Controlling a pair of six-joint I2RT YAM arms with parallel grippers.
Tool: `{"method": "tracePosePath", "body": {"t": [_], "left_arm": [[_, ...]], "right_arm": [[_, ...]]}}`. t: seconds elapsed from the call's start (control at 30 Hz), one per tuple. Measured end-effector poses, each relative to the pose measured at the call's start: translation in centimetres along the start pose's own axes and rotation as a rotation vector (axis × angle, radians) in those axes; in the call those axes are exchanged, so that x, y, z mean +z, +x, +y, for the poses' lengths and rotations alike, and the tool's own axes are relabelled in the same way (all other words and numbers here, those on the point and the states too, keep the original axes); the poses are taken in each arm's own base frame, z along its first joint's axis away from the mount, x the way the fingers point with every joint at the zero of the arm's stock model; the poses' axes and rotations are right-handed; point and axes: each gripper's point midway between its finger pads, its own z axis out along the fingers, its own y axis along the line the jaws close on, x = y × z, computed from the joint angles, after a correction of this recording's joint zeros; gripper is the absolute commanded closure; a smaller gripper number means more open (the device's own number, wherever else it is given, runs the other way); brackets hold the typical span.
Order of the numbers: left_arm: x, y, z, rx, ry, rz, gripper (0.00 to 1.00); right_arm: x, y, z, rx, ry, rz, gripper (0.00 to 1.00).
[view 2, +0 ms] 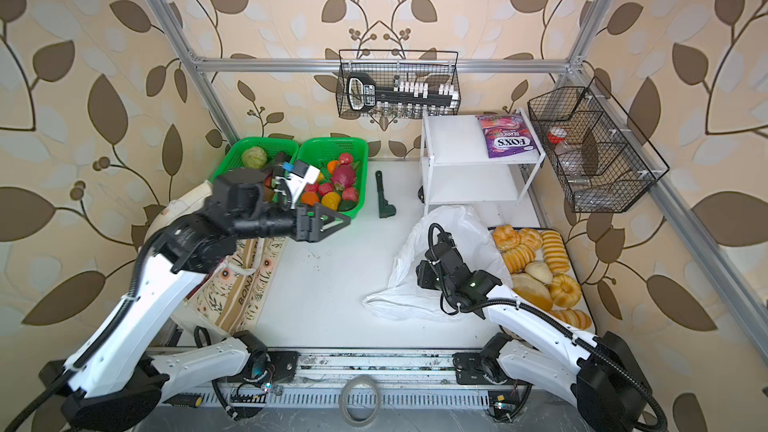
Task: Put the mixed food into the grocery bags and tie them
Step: 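Release the tote with both grippers and reach the right gripper to the white plastic bag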
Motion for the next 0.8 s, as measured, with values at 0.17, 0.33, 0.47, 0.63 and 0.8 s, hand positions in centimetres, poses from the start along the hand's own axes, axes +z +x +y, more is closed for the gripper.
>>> {"method": "tracePosePath", "body": {"t": [0.17,0.33,0.47,0.63,0.8], "left_arm": [[7.0,5.5,4.2,0.019,-0.214,0.181,0.10],[8.5,7.2,7.1,0.068,-0.413,0.223,0.08],[7.4,6.2,7.5,0.091,-0.456,0.171,0.10],[7.3,5.8,6.7,0.101,-0.430,0.151,0.10],[9.2,7.3,6.6,0.112,-0.421,0.194,0.08]], "right_arm": [[1.8,0.0,-1.7,0.061,0.044,0.032,0.46],[3.0,0.0,-1.5,0.060,0.049,0.054,0.44],[3.9,-0.5,-1.5,0.061,0.068,0.054,0.44],[5.3,0.1,-2.7,0.042,0.120,0.087,0.62],[5.4,0.0,-2.5,0.011,0.122,0.095,0.96]]}}
